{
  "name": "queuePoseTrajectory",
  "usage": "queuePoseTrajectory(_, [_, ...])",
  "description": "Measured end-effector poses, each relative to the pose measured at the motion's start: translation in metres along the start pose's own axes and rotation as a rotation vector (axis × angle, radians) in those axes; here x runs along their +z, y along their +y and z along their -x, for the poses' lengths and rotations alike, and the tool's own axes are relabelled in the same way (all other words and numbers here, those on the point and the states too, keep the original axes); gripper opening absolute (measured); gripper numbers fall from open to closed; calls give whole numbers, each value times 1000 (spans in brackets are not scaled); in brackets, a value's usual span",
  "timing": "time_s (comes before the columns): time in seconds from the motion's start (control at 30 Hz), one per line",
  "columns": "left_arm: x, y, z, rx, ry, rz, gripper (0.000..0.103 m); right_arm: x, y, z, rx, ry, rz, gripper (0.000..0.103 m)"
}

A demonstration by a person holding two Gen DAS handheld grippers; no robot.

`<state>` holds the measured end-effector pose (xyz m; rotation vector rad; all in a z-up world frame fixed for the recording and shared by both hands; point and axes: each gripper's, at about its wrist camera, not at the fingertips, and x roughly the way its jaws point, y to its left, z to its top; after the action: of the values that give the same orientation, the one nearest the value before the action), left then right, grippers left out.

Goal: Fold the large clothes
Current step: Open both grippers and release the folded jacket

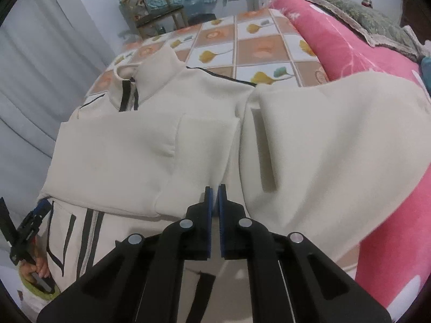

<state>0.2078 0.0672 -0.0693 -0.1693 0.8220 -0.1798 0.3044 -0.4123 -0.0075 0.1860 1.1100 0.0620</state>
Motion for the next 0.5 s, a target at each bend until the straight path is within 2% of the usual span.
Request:
queuePoseTrajectory(0.13, [0, -1, -1, 3, 3, -6, 43, -8, -10, -22, -18, 47, -10, 4])
queuePoseTrajectory(0.27, [-1, 0, -1, 2, 5, -7, 43, -6, -11, -13, -19, 41, -25, 5])
queuePoseTrajectory(0.43, [-1, 0, -1, 3, 4, -8, 44, 3, 7, 13, -102, -28, 63, 9])
queuePoseTrajectory(0.5, [-1, 0, -1, 7, 4, -11, 44, 7, 15, 13, -95, -38, 91, 9])
